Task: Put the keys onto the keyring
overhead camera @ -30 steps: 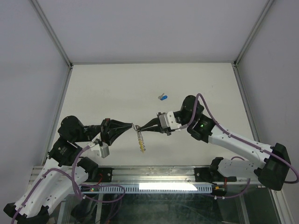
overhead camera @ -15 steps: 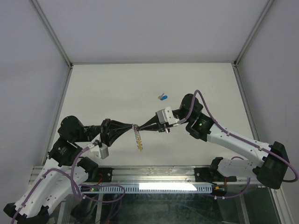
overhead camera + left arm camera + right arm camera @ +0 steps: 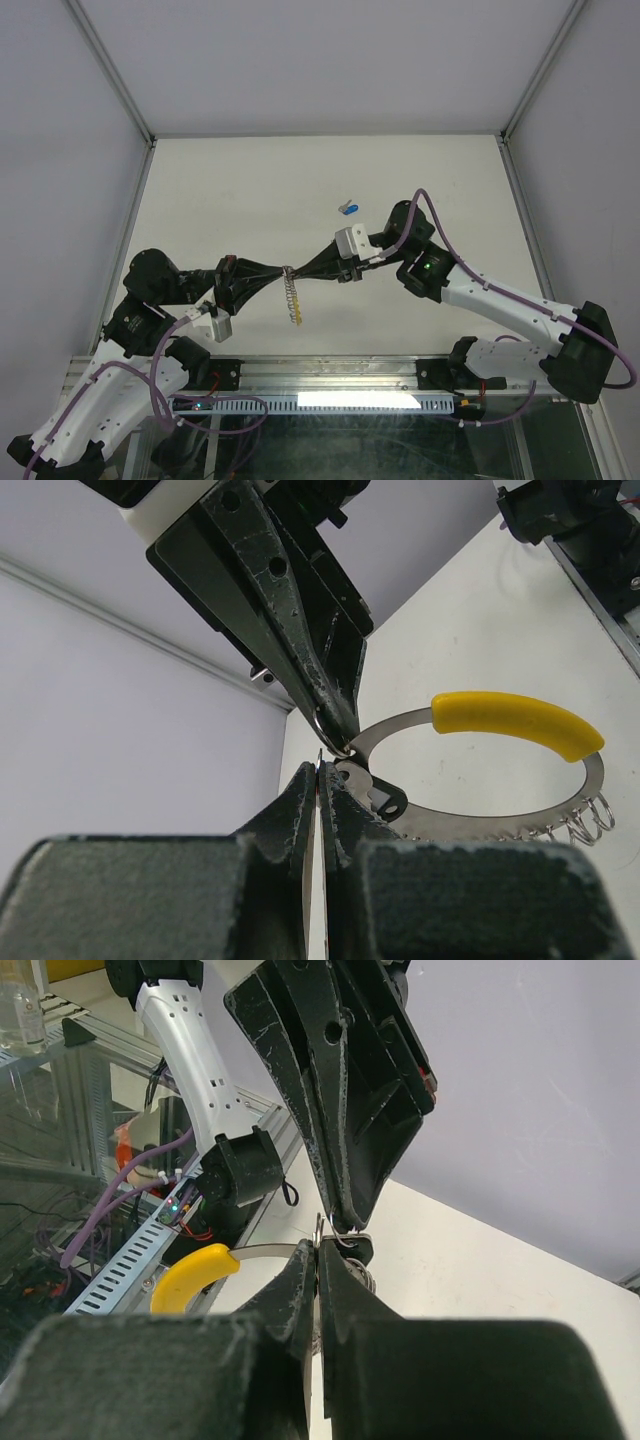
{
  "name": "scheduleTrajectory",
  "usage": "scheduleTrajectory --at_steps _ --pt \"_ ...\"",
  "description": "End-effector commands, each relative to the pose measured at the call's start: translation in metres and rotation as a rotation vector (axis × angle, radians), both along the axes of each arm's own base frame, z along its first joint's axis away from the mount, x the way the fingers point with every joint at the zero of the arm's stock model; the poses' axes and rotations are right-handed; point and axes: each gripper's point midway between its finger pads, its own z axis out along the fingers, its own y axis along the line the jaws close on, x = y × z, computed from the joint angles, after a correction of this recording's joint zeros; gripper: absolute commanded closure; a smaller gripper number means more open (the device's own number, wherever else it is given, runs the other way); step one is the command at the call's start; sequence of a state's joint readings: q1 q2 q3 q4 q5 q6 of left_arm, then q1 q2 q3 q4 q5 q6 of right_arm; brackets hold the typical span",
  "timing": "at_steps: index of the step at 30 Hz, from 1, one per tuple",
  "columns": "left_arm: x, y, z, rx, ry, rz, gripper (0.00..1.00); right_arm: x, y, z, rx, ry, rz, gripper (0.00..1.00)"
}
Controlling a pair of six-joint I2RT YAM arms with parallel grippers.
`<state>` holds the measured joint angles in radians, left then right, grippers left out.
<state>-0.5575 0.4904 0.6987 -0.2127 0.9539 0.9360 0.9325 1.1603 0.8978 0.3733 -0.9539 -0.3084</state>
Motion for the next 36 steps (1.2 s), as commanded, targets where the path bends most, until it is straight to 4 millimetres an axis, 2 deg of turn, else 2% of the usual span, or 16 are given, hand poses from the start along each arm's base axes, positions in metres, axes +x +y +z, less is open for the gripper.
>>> scheduleTrajectory --at_steps 1,10,36 --pt "-0.013 0.000 0.015 -0.018 -0.068 -0.054 1.00 0.006 0.002 0.029 0.079 -0.032 -0.027 1.00" --pt "-0.013 0.000 0.017 -0.019 -0.072 -0.055 1.00 0.011 0.002 0.025 0.069 -0.014 -0.051 1.00" --pt "-0.015 0.000 0.016 -0.015 -0.070 -0.060 1.00 0.019 -0.008 0.038 0.128 0.012 -0.106 1.00"
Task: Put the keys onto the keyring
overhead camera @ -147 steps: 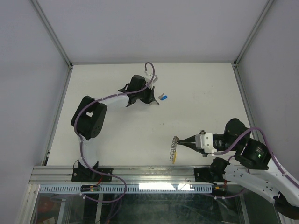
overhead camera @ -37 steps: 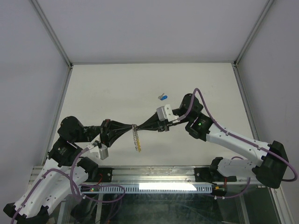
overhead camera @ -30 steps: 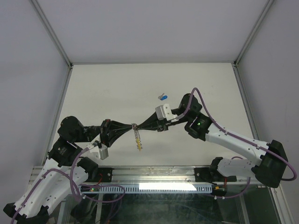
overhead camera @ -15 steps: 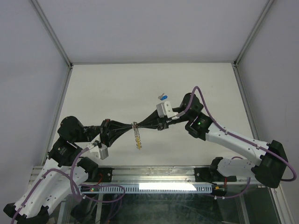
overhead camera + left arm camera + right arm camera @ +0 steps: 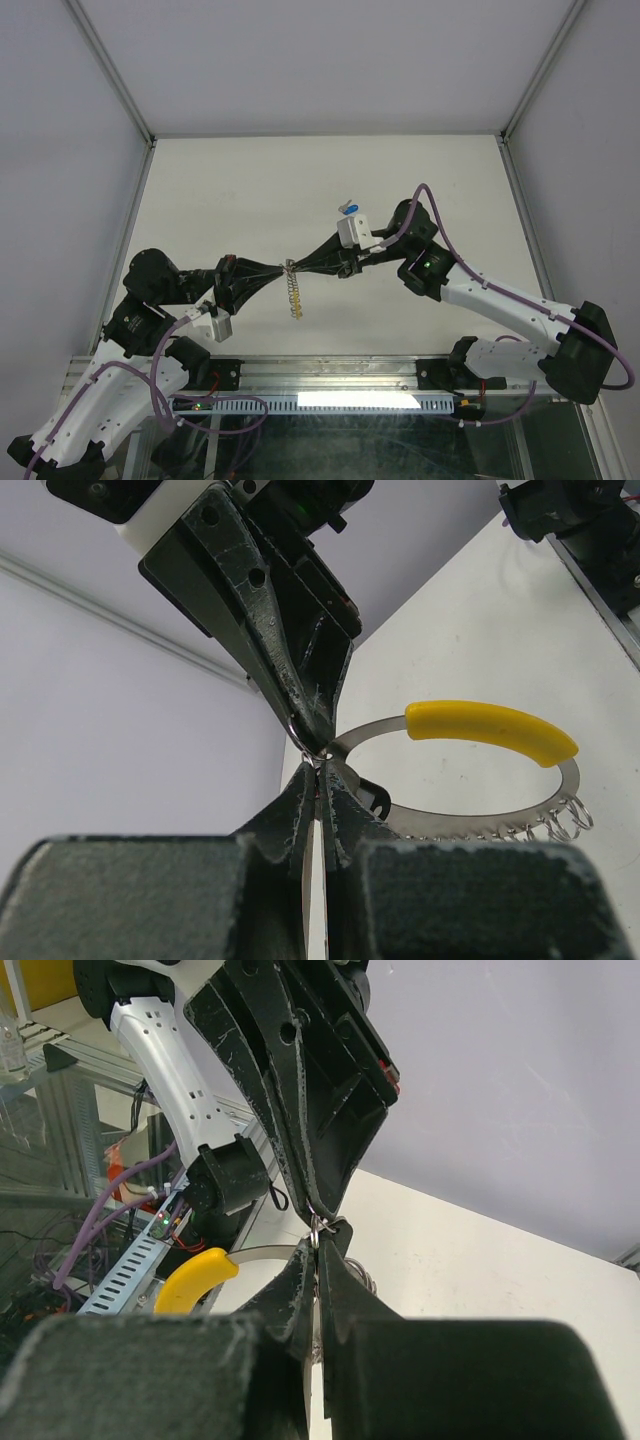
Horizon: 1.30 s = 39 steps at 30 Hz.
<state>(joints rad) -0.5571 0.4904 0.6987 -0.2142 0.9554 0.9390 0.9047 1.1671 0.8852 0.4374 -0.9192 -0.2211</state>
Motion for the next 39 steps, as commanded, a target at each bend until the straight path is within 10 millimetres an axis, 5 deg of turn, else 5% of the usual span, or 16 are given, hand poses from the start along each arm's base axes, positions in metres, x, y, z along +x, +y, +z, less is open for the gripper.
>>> scheduleTrajectory --at_steps 1,23,39 --pt "-0.014 0.000 0.015 -0.016 -0.067 -0.058 1.00 0.006 -0.007 0.035 0.115 -0.051 -0.057 1.00" --pt "-0.012 -0.001 0.011 -0.004 -0.044 -0.053 1.00 0.002 -0.013 0.053 0.184 -0.032 -0.049 1.00" --pt "0.002 -0.001 0.034 -0.110 0.073 0.019 1.00 -0.005 -0.023 0.030 0.108 -0.001 -0.042 1.00"
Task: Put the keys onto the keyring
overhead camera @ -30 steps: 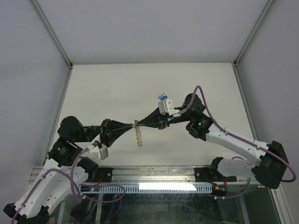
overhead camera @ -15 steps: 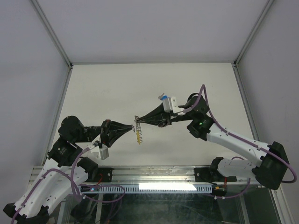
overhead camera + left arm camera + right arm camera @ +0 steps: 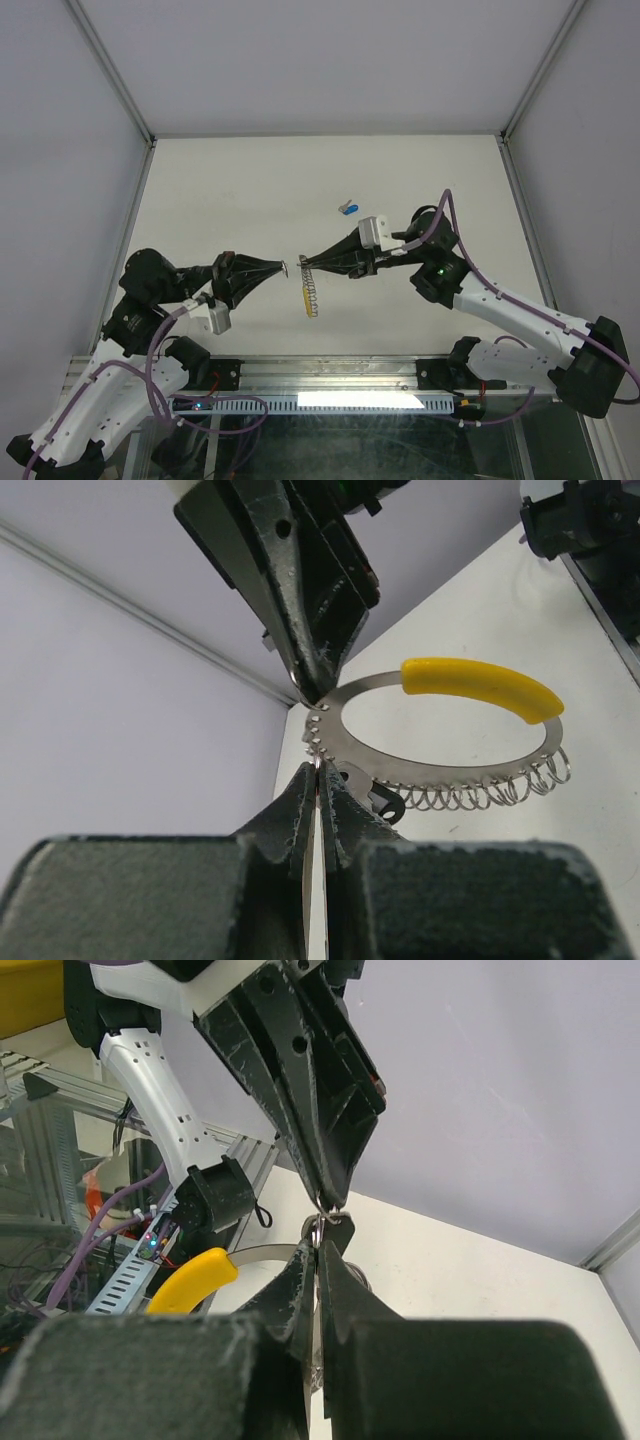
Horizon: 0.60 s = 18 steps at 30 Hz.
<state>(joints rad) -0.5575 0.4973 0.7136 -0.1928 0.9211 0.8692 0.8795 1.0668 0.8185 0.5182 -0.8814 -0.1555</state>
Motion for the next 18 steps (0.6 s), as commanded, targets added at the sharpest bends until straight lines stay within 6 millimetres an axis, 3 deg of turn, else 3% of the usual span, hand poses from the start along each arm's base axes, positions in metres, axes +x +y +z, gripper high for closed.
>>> scheduleTrajectory --at_steps 1,7,18 --pt "-0.003 -0.002 0.033 -0.118 0.036 -0.010 1.00 -0.003 -0.003 0.010 0.027 0.009 0.012 1.00" --pt "0.007 0.003 0.049 -0.281 0.235 0.042 1.00 -0.007 -0.002 0.007 0.003 0.076 0.034 1.00" --pt "0.007 -0.003 0.043 -0.282 0.362 0.013 1.00 -0.003 0.002 -0.007 -0.093 0.240 0.016 1.00"
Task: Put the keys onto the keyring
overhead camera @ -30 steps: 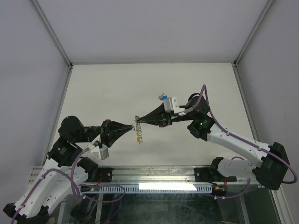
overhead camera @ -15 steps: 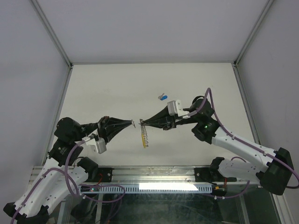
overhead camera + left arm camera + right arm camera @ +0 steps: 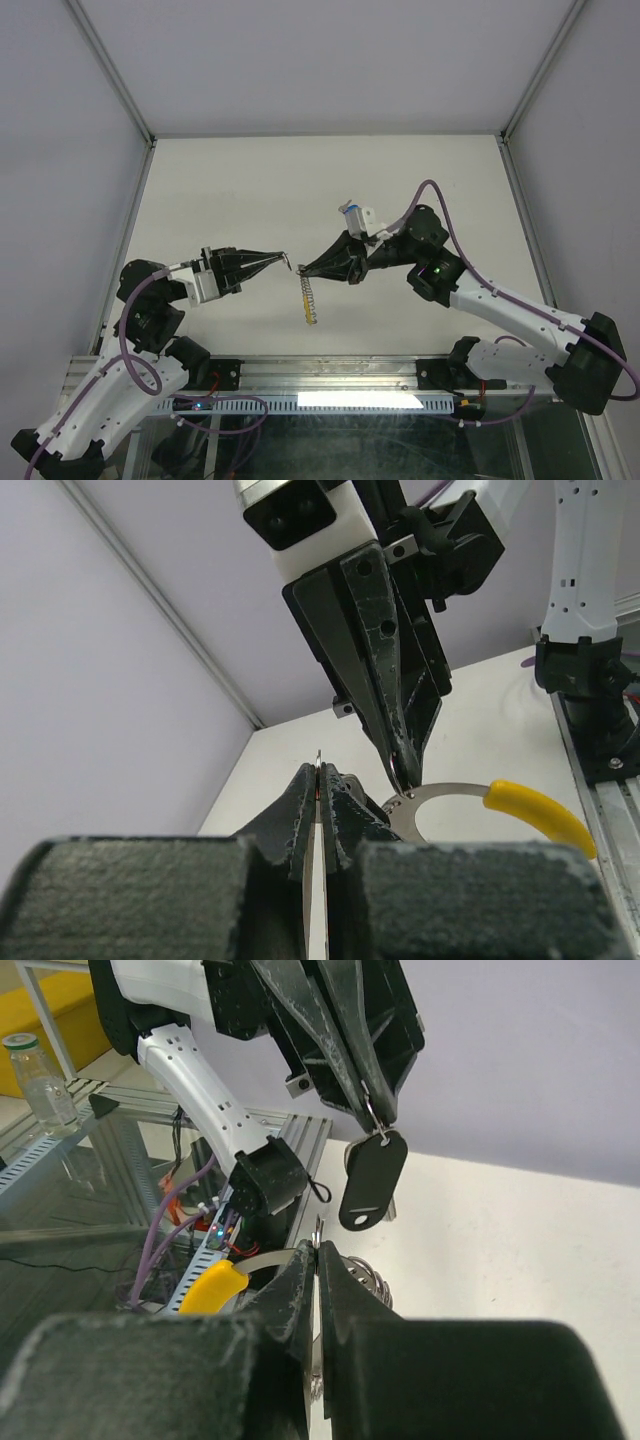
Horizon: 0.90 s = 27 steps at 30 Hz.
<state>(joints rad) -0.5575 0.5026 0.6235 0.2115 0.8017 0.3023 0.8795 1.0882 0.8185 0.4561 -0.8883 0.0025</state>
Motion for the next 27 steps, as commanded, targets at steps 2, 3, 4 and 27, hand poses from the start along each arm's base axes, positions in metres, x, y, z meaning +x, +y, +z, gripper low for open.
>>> scheduleTrajectory --at_steps 2,3,4,27 --pt "-0.003 -0.003 0.012 -0.025 0.040 -0.025 1.00 0.002 -0.001 0.011 0.001 0.052 -0.028 1.00" --pt "-0.004 -0.003 0.011 -0.020 0.030 -0.030 1.00 0.001 -0.001 0.011 0.002 0.054 -0.028 1.00" --pt "-0.004 -0.003 0.010 -0.019 0.024 -0.031 1.00 0.001 -0.002 0.011 0.002 0.062 -0.031 1.00" --pt "-0.027 -0.006 -0.002 0.052 -0.136 -0.139 1.00 0.004 0.006 0.037 0.148 -0.150 -0.012 1.00"
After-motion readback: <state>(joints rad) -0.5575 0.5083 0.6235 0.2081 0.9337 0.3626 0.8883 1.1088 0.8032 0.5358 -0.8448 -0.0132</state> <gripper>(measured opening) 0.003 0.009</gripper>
